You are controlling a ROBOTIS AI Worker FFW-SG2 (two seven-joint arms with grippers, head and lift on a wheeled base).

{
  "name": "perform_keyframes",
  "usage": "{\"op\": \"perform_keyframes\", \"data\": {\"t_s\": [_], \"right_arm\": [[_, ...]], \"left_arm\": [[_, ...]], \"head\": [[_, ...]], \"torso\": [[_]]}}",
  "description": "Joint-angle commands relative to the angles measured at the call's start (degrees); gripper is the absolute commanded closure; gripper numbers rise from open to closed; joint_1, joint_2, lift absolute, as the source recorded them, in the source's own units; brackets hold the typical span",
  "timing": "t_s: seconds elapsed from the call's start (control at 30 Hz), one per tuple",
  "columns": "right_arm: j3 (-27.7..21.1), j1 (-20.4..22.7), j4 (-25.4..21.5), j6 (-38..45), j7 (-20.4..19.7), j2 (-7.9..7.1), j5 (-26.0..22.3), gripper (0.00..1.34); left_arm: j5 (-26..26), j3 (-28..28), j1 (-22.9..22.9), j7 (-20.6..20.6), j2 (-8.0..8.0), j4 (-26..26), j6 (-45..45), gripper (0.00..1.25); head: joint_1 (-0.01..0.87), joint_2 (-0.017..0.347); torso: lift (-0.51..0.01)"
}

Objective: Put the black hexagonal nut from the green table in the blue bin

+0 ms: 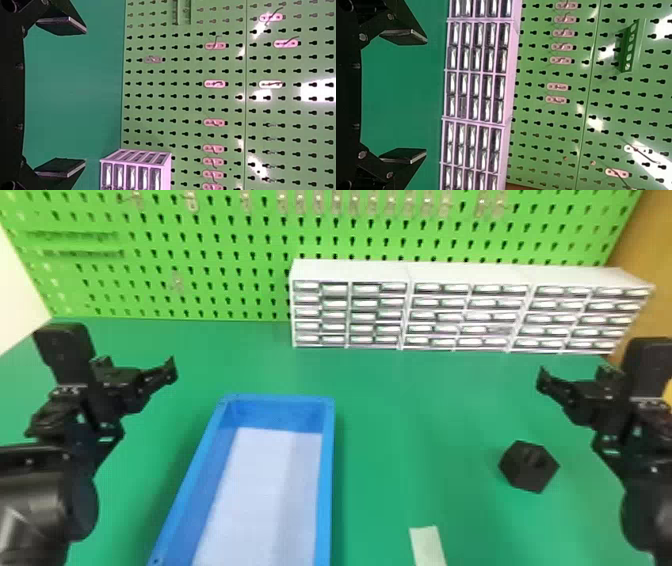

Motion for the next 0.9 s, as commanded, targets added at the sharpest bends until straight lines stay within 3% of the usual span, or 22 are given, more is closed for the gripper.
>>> {"op": "perform_keyframes", "data": {"t_s": [0.0,0.57,0.87], "right_arm": [[0.06,0.0,-0.01,0.0,0.0,0.01,-0.04,0.29],[-0.03,0.09,-0.01,0.35,0.0,-0.16,-0.04,0.29],[-1.08,0.27,-3.44,8.44,0.0,-1.39,-1.45,0.29]], "left_arm": [[-0.01,-0.01,-0.02,0.0,0.0,-0.05,0.0,0.11],[-0.01,0.16,-0.02,-0.09,0.0,-0.05,0.0,0.11],[-0.01,0.34,0.07,-0.27,0.0,-0.05,0.0,0.11]], "head": [[0.666,0.032],[0.666,0.032],[0.666,0.032]], "torso": [[-0.1],[-0.1],[-0.1]]}}
